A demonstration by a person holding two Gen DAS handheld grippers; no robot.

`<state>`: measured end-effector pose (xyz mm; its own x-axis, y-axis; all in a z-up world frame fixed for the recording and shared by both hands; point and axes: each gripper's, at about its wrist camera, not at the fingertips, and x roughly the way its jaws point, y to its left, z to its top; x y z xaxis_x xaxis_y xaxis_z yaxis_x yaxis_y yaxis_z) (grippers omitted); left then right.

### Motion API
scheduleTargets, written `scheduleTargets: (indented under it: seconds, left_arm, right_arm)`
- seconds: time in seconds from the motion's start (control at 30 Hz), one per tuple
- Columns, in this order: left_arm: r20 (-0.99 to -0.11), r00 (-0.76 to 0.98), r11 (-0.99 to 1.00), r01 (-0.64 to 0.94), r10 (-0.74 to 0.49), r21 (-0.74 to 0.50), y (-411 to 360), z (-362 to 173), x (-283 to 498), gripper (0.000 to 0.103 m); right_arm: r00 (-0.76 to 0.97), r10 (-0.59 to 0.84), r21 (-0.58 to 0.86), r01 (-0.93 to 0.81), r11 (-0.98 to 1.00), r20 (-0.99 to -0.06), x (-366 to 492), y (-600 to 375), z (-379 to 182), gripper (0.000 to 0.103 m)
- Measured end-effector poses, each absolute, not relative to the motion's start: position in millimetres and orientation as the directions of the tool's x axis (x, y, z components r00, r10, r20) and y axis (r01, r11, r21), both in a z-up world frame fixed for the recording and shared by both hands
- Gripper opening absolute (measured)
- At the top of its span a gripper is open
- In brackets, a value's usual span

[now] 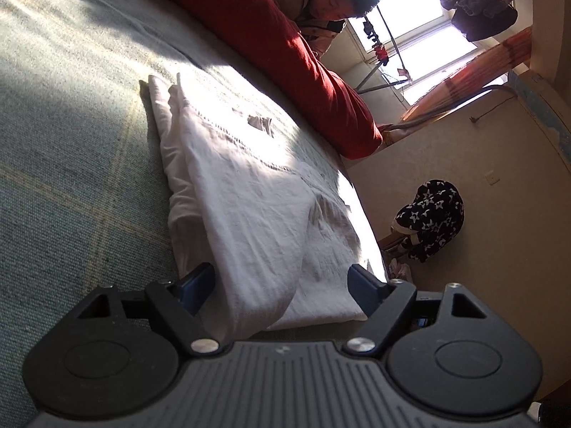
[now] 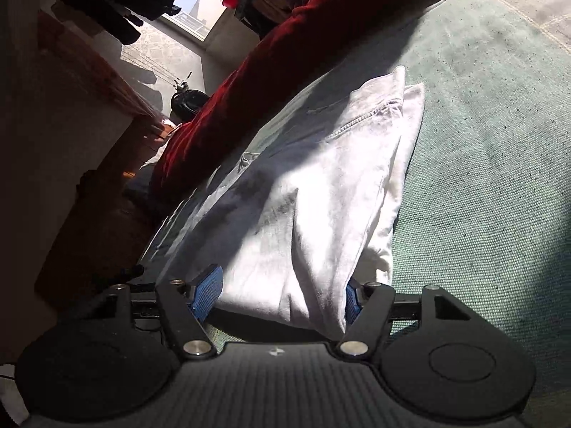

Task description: Fold clothes

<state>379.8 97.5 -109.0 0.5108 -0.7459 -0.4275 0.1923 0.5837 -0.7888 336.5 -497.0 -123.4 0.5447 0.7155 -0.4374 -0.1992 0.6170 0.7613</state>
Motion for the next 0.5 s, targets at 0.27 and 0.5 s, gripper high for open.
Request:
scheduleTargets:
  seconds: [0.27,0.5]
  left_arm:
    - [-0.522,0.64,0.795,0.251,-0.564,-0.552,96,-50,364,0.08]
    - [-0.543,0.651,0.847,0.391,-0.531,-0.359,35,-17,376,0.081]
  right_arm:
    - [0.633,0.551,0.594,-0.174,0.785,-0.543,315,-503,-95,0.066]
    - [0.66,0.464,0.285,-0.368,0.885,-0.591,320,-438,-40,0.068]
